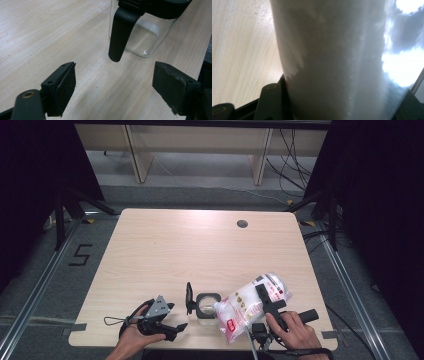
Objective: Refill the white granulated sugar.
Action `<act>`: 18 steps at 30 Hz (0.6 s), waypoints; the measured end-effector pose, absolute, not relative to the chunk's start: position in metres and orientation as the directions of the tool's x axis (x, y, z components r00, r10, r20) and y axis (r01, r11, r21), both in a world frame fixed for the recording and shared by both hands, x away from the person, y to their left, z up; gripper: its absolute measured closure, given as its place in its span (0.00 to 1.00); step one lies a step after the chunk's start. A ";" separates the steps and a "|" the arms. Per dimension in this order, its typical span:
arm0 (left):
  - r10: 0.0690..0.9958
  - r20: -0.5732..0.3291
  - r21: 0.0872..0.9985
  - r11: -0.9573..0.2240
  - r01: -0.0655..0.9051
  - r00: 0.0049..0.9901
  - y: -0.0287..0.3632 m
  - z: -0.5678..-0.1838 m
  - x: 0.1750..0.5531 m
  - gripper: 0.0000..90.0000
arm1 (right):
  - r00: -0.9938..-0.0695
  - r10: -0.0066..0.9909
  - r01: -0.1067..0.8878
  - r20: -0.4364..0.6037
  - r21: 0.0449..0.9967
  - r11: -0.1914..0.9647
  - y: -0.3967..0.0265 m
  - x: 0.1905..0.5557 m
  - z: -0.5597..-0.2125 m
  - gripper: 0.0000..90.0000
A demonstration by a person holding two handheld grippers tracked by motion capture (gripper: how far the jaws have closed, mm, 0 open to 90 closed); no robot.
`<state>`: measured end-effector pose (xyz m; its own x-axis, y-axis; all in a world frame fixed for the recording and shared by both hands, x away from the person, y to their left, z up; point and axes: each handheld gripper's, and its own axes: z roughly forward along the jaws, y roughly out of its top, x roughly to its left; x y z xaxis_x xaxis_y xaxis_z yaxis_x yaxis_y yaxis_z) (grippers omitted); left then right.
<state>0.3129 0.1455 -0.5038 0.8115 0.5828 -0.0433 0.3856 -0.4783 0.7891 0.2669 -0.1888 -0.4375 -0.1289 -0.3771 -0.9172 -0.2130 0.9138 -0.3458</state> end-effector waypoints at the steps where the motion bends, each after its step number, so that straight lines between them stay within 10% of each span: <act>1: 0.583 -0.042 0.790 -0.478 0.384 0.811 0.146 -0.504 0.313 0.21 | -0.124 -0.389 -0.220 -0.913 -0.357 0.908 -0.188 0.267 -0.437 0.48; 18: 0.600 -0.070 0.794 -0.450 0.408 0.797 0.143 -0.506 0.310 0.21 | -0.119 -0.359 -0.210 -0.926 -0.330 0.920 -0.187 0.265 -0.435 0.48</act>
<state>0.3100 0.1427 -0.5056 0.7972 0.5996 -0.0702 0.4085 -0.4501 0.7941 0.2650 -0.1867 -0.4350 -0.1189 -0.3593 -0.9256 -0.2098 0.9203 -0.3303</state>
